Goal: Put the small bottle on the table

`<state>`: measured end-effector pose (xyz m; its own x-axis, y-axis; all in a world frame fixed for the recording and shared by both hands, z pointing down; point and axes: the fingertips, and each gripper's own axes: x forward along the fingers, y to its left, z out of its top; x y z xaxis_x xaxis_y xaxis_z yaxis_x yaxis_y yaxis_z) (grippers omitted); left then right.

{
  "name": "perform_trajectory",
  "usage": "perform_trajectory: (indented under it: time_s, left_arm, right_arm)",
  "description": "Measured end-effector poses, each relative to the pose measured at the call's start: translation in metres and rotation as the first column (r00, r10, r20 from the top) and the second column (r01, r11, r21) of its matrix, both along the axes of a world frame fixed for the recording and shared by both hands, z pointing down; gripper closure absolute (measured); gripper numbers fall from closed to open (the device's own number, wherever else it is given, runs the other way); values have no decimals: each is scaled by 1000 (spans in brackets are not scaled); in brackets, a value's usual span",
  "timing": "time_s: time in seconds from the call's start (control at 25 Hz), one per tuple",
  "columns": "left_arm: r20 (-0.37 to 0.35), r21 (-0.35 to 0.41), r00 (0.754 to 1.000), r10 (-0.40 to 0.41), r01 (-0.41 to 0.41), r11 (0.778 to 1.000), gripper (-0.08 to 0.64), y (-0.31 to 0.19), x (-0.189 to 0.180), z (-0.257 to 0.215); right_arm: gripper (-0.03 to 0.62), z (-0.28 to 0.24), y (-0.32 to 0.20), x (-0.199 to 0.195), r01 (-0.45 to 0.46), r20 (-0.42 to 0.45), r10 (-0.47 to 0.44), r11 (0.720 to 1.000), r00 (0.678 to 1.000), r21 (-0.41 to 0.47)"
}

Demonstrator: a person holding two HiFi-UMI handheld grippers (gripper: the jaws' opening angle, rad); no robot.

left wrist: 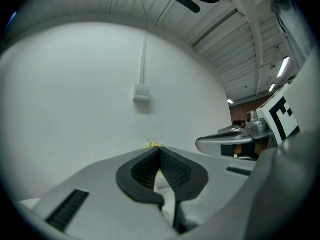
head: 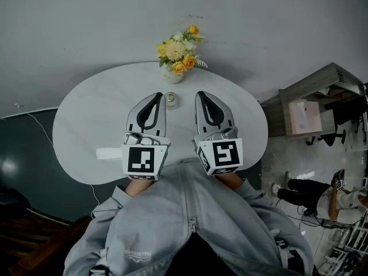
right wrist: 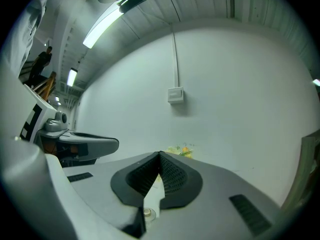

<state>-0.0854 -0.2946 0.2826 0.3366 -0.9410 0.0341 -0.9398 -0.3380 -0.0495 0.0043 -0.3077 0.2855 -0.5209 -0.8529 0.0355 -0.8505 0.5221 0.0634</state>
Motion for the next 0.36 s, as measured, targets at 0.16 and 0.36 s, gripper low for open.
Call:
perform_trajectory:
  time_s: [0.16,0.36]
  left_arm:
    - [2,-1,1000,-1,1,1000,552,4,1,-1]
    - [16,-11,1000,-5,6,1000,554,12,3,2]
  right_arm:
    - [566,1,4,-1,4,-2,-4,1000,1000,-2]
    - [566,3,13,1,7,-5,-7,1000,1000,-4]
